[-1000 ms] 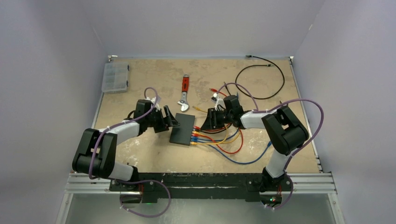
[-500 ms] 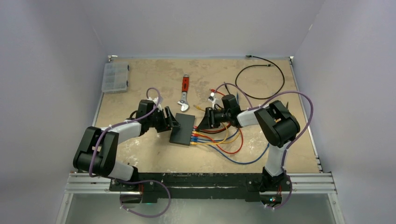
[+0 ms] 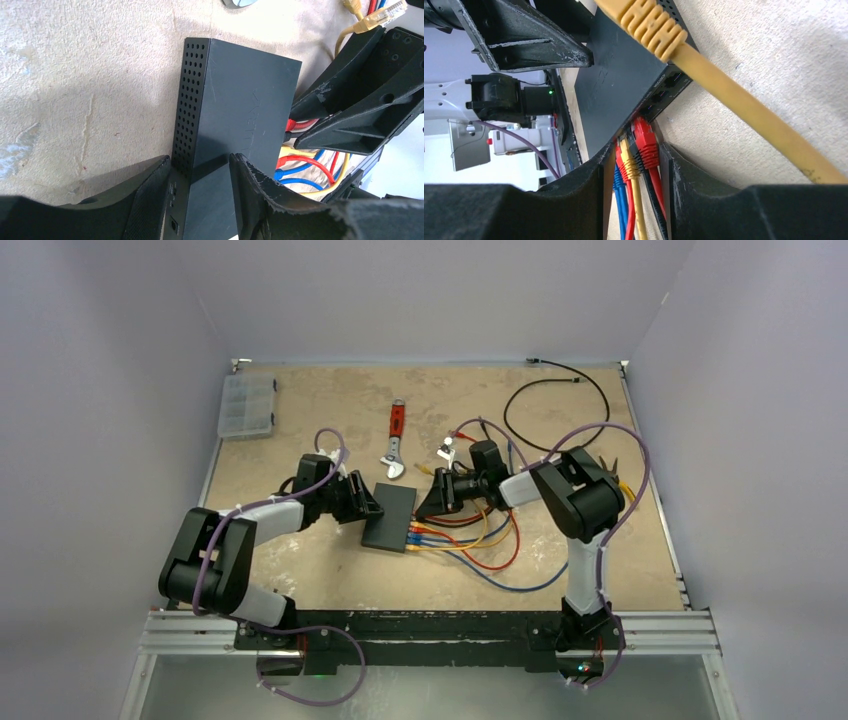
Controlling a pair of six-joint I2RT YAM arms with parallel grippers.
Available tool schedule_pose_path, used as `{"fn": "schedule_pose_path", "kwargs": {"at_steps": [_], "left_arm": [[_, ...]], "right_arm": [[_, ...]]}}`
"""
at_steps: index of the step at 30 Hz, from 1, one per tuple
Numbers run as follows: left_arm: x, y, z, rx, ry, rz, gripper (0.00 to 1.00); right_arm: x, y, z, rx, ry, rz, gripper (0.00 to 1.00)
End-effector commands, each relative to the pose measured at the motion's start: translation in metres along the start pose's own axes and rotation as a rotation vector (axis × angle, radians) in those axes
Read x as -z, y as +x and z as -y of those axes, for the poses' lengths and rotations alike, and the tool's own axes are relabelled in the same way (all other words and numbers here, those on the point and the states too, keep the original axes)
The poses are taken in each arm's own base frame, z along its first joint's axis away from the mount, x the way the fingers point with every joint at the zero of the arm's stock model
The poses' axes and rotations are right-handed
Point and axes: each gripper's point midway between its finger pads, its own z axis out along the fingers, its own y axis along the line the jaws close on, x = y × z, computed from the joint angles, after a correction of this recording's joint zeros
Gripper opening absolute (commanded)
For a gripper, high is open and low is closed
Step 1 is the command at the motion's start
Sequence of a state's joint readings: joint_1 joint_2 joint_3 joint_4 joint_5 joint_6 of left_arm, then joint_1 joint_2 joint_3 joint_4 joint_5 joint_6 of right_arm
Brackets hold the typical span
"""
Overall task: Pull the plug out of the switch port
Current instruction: Pull the connector from the switch port.
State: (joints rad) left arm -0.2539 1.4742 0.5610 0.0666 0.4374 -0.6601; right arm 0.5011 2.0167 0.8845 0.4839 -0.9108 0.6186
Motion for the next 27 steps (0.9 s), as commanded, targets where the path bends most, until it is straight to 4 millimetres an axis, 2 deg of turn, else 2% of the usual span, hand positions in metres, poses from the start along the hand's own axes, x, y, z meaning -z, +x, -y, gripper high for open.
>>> {"fn": "schedule_pose_path", "kwargs": {"at_steps": [1, 13, 19, 27], "left_arm": [[-0.005, 0.007, -0.008, -0.021, -0.032, -0.027, 0.46], [-0.006, 0.009, -0.008, -0.024, -0.029, -0.032, 0.42], [-0.006, 0.009, -0.008, -0.026, -0.032, -0.03, 0.42], [-0.003, 0.007, -0.01, -0.043, -0.054, -0.02, 0.44]], "right_arm": [[-0.011, 0.016, 0.019, -0.05, 0.032, -0.042, 0.41], [-0.021, 0.01, 0.025, -0.051, 0.018, -0.045, 0.39], [-0.023, 0.01, 0.028, -0.047, 0.027, -0.046, 0.22], [-0.023, 0.015, 0.035, -0.052, 0.039, -0.052, 0.08]]}}
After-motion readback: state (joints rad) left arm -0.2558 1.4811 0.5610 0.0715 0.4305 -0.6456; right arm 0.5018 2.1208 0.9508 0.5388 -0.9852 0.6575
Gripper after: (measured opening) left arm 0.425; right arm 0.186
